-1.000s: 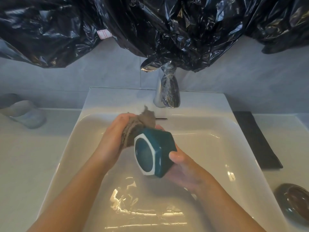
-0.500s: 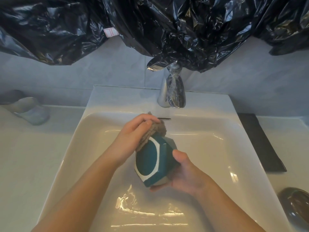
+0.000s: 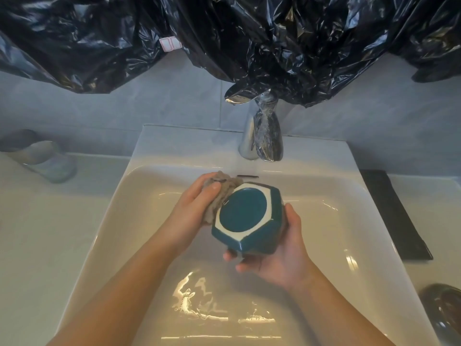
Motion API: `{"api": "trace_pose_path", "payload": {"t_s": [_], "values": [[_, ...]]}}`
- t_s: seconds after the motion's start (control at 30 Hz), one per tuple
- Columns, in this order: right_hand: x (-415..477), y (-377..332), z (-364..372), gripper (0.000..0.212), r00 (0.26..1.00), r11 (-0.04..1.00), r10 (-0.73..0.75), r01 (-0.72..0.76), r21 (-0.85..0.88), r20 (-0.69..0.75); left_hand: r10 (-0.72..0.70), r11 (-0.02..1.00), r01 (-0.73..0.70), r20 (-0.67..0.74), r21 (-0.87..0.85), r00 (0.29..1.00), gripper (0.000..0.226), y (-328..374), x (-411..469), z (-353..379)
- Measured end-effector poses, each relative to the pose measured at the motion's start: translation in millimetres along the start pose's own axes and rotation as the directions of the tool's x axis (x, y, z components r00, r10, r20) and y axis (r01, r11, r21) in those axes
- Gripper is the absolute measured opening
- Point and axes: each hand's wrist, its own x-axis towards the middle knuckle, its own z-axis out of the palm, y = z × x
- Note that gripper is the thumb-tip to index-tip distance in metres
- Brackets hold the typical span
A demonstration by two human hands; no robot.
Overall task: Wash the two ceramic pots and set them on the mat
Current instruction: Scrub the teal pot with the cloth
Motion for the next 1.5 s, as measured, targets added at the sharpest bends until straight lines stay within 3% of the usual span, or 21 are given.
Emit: {"api": "trace_pose_path", "payload": {"t_s": [0.17,0.37,0.5,0.6,0.73,0.83,0.97,1.07,1.27,1.37,1.5], "values": [[-1,3,-1,0.08,0.993,0.993,-0.094,0.089,-0.075,-0.069,-0.056,0.998,0.057,-0.094,0.006,0.994,0.031,-5,-2,13],[-5,-2,3,0.081,0.968,0.958,-0.174,0.124,-0.257,-0.182,0.023,0.97,0.019,-0.167,0.243,0.986,0.018,-3,-7,1],[-4,-5,1,0.093,0.937,0.939,-0.233,0.147,-0.311,-0.261,0.034,0.997,-0.013,-0.256,0.081,0.966,0.044,1,-11,-18],[-3,-4,2,0.094,0.924,0.92,-0.256,0.143,-0.366,-0.283,0.038,0.998,-0.029,-0.209,0.048,0.977,0.045,0,-14,-13],[-1,2,3,0.113,0.918,0.876,-0.25,0.08,-0.475,-0.307,0.11,0.974,-0.079,-0.14,0.211,0.984,0.041,-11,-19,4],[0,2,2,0.118,0.902,0.862,-0.274,0.076,-0.502,-0.334,0.036,0.966,-0.025,-0.035,0.256,0.999,0.032,-14,-21,7],[1,2,1,0.115,0.898,0.847,-0.281,0.068,-0.527,-0.338,0.164,0.909,-0.13,-0.055,0.395,0.985,0.03,-16,-19,5],[2,3,3,0.111,0.906,0.84,-0.262,0.043,-0.542,-0.333,0.261,0.892,-0.168,-0.176,0.419,0.949,0.029,-13,-18,5],[-1,2,4,0.101,0.927,0.808,-0.244,0.032,-0.588,-0.286,0.281,0.876,-0.085,-0.36,0.475,0.89,0.023,-11,-16,-1],[-1,1,6,0.098,0.94,0.789,-0.226,0.024,-0.614,-0.255,0.276,0.864,-0.079,-0.338,0.496,0.9,0.019,-9,-16,-4],[-1,2,2,0.08,0.931,0.725,-0.213,-0.053,-0.687,-0.297,0.29,0.849,-0.152,-0.206,0.506,0.935,0.019,-5,-18,-4]]}}
